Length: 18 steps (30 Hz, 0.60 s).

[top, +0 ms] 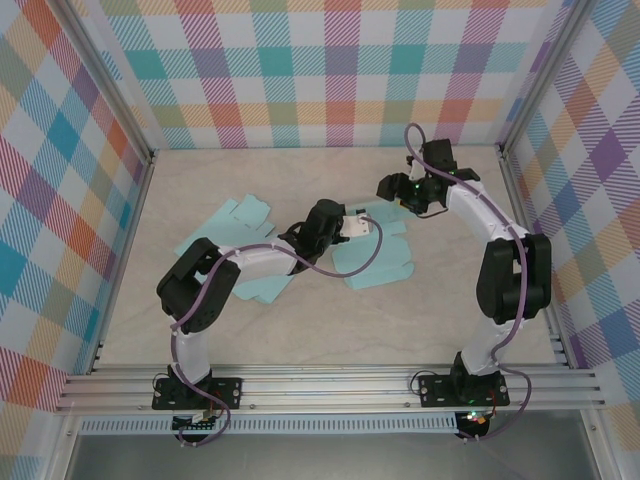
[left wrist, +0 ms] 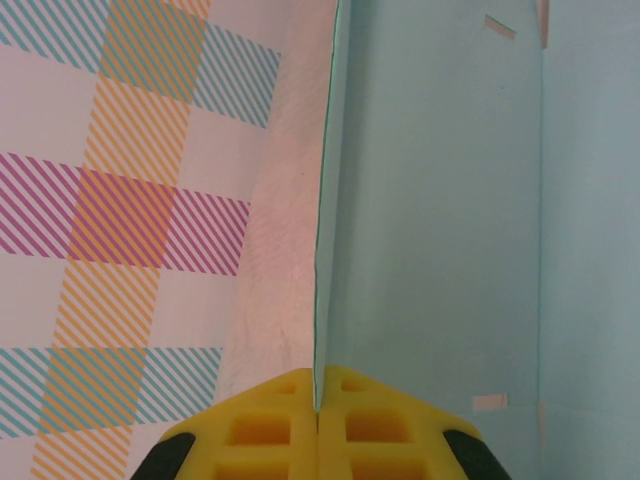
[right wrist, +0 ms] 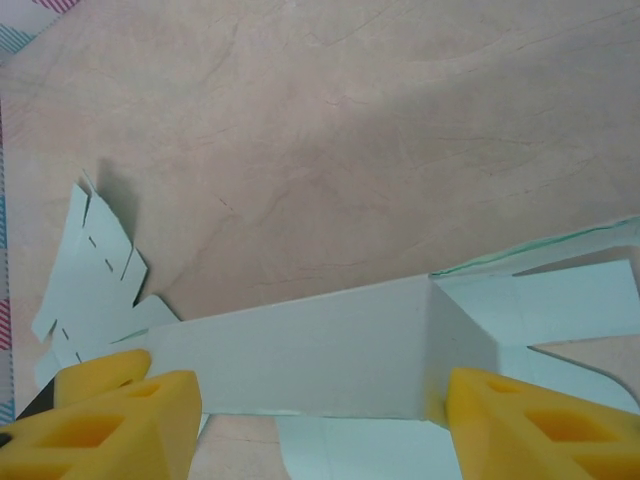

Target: Fold the paper box

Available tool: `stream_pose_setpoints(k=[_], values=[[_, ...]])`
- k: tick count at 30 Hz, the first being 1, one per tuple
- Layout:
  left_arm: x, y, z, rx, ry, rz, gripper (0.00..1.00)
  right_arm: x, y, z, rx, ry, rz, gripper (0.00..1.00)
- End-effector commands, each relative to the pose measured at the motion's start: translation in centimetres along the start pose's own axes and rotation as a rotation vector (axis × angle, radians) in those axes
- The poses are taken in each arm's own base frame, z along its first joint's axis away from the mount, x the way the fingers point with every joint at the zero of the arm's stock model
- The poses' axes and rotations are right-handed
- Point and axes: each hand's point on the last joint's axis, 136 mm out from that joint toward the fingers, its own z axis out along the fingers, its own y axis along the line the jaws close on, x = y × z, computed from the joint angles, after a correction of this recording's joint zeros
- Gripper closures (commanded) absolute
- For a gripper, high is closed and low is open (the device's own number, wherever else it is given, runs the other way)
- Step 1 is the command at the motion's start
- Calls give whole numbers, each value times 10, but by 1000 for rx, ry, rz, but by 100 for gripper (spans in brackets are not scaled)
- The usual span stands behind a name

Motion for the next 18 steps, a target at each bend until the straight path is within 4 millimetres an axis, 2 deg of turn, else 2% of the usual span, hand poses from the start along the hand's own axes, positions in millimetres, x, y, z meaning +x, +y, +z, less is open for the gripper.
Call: stream_pose_setpoints(k=[1,6,11,16,18], values=[[-10,-2,1,-35,-23,1,100,7,-3,7,-28,27,58,34],[-12,-4,1,-31,-30,4,100,11,-2,14,-69,29,84,36],[-11,-12,3,-19,-30,10,100,8,9,16,-145,25,96,50],[-14,-20,3,-4,-33,16,100,11,13,14,-169,25,99,73],[-14,-20,3,-1,-32,12,100,13,12,10,-172,20,98,74]])
